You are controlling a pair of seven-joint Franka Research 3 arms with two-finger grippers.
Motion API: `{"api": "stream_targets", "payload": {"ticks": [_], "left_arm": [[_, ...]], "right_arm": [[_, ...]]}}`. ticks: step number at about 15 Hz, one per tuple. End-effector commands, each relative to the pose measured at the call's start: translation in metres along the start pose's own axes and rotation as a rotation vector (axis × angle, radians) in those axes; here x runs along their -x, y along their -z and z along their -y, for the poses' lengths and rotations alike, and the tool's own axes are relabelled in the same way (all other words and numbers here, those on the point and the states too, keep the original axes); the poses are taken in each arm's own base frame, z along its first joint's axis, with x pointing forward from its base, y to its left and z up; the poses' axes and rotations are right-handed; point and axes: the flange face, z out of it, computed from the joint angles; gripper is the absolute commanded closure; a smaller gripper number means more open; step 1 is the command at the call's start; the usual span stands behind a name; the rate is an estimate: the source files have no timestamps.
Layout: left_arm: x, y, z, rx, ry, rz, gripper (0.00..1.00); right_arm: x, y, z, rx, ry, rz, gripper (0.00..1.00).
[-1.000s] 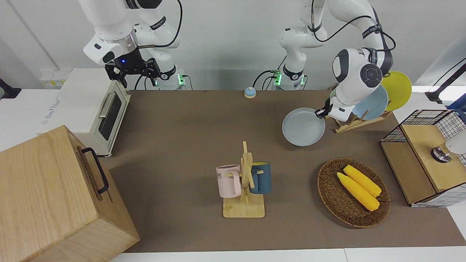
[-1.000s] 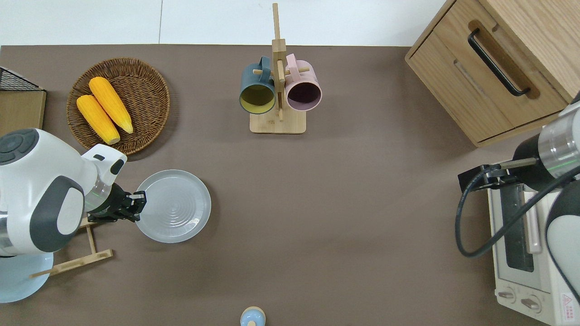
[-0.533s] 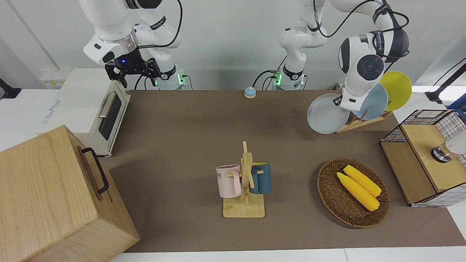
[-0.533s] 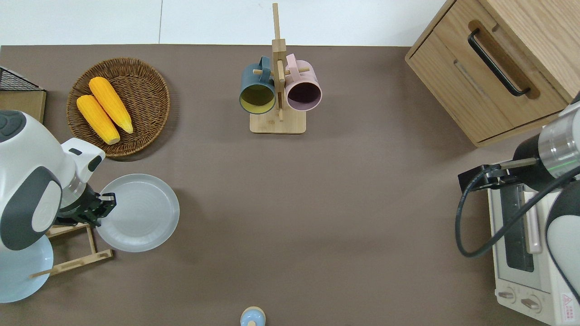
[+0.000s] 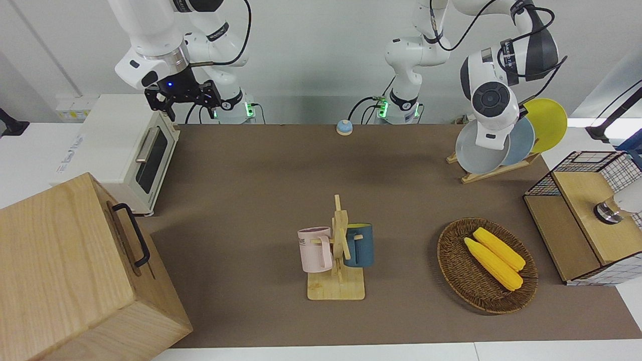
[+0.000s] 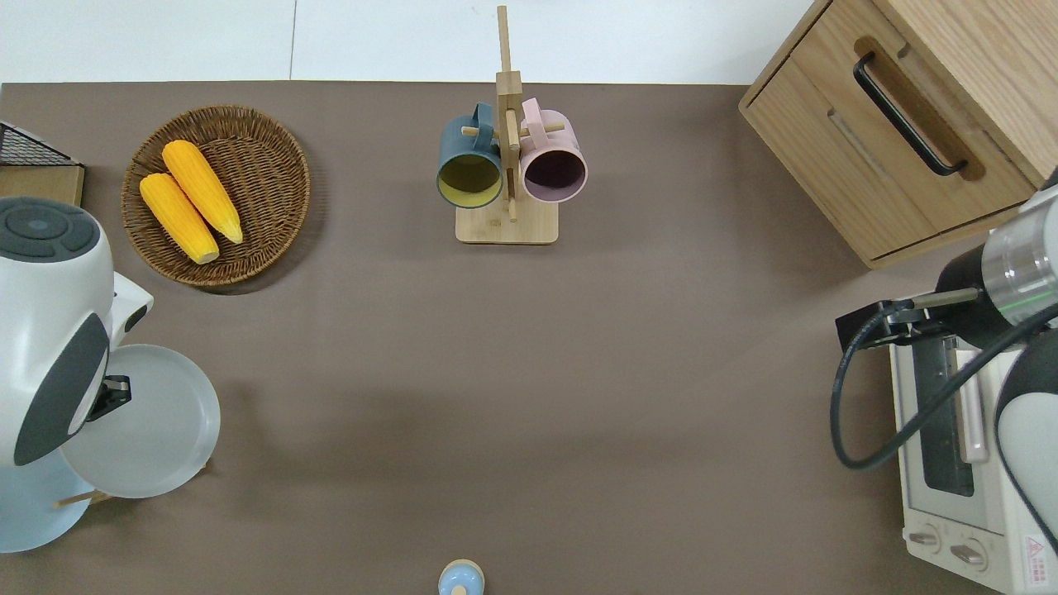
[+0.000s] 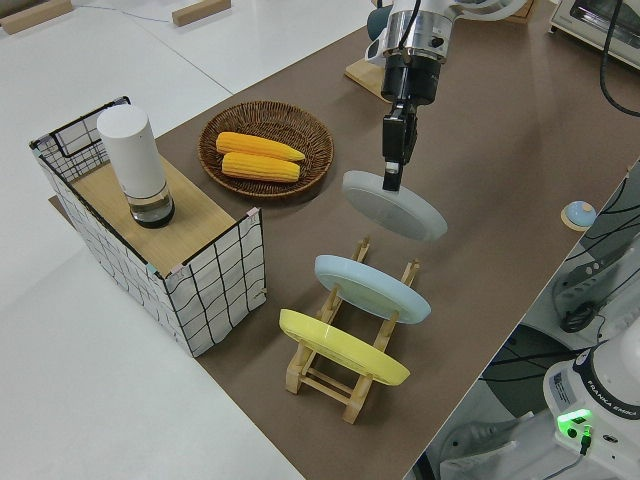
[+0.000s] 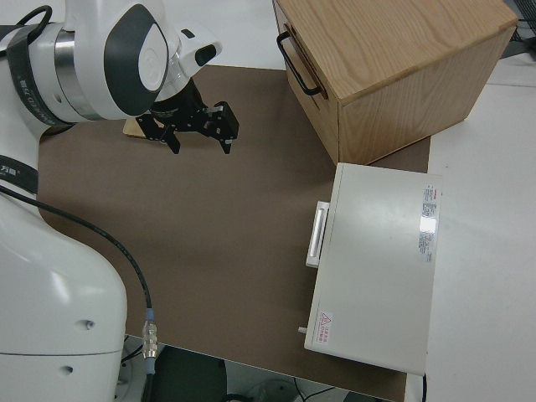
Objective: Pick gray plate from table and place it on lower plate rack with left arm
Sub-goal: 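Carry the gray plate to the rack and lower it into the lower slot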
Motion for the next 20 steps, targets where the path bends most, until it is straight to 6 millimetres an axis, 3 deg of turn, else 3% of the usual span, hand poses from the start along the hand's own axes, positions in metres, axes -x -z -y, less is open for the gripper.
{"api": "stream_targets", "payload": {"ticks": [1,5,9,15,17,18,19,20], "left_arm": [[-0.005,-0.014,-0.005,-0.09,0.015,0.016,1.0],[-0.009,-0.027,-0.008,-0.116,0.027,0.036,1.0],[-0.016,-0.046,-0.032,-0.141,0.052,0.069,1.0],[-0.015,-0.055,-0.039,-0.142,0.039,0.089,1.0],[-0.016,-0.055,-0.041,-0.135,0.035,0.09,0.67],[-0.015,-0.055,-0.041,-0.129,0.029,0.092,0.36],[-0.015,-0.055,-0.042,-0.123,0.022,0.094,0.15],[-0.015,-0.054,-0.043,-0.121,0.019,0.092,0.06]], "right_arm": [[0.003,0.004,-0.002,0.007,-0.017,0.002,0.017],[0.003,0.004,-0.002,0.007,-0.017,0.002,0.017],[0.003,0.004,-0.002,0.007,-0.017,0.002,0.017],[0.003,0.004,-0.002,0.007,-0.017,0.002,0.017],[0.003,0.004,-0.002,0.007,-0.017,0.002,0.017],[0.003,0.004,-0.002,0.007,-0.017,0.002,0.017],[0.003,0.004,-0.002,0.007,-0.017,0.002,0.017],[0.003,0.004,-0.002,0.007,-0.017,0.002,0.017]]}}
